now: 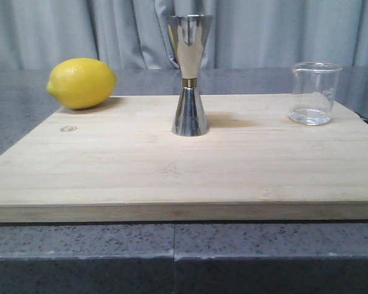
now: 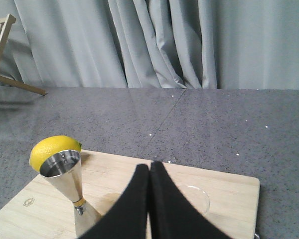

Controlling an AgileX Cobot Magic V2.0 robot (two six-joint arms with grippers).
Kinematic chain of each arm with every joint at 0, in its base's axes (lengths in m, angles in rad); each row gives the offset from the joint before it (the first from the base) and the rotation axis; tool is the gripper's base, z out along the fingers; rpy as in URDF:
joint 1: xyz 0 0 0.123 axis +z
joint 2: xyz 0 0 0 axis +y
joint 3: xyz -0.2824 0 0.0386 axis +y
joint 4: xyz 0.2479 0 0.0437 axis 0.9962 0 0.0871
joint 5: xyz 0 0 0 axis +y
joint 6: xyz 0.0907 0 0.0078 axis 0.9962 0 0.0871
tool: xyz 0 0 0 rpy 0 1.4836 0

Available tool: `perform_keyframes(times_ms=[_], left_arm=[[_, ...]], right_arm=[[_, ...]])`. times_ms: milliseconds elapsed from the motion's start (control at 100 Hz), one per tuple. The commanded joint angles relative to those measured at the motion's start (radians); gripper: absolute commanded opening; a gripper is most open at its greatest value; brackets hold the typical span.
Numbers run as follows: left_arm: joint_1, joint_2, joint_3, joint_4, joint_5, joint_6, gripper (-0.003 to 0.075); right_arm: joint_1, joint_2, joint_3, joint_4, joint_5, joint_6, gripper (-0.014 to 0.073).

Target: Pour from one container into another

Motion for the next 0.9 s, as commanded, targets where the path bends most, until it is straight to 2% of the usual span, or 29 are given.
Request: perform_keyframes(times_ms=[0,330,410,590,770,890], left_arm=[[0.002,-0.001,-0.025,-0.015,-0.077,-0.009,-0.0019],[-0.001,-0.007,-0.011,-0.015,-0.081,-0.009,-0.0019],[0.004,-0.057,0.032,0.028,-0.147,-0.002,-0.0019],[0.045,-0.301,0.272,0.075,-0.353,-0.002,-0.0019],[0.049,-0.536,0.545,0.075,-0.453,-0.002,-0.0019],[0.049,-0.626,0.666,0.075,-0.503,-0.002,-0.0019]], right_arm=[[-0.006,-0.002,-0.024,-0.013,0.031,-0.002,-0.0071],[-0.006,-0.002,-0.024,-0.015,0.033,-0.002,-0.0071],[-0.006,-0.002,-0.024,-0.015,0.033,-0.002,-0.0071],[-0.006,-0.002,-0.024,-0.015,0.033,-0.002,-0.0071],[-0.006,-0.002,-0.024,-0.015,0.033,-0.002,-0.0071],[-0.006,-0.002,-0.024,-0.015,0.033,-0.002,-0.0071]])
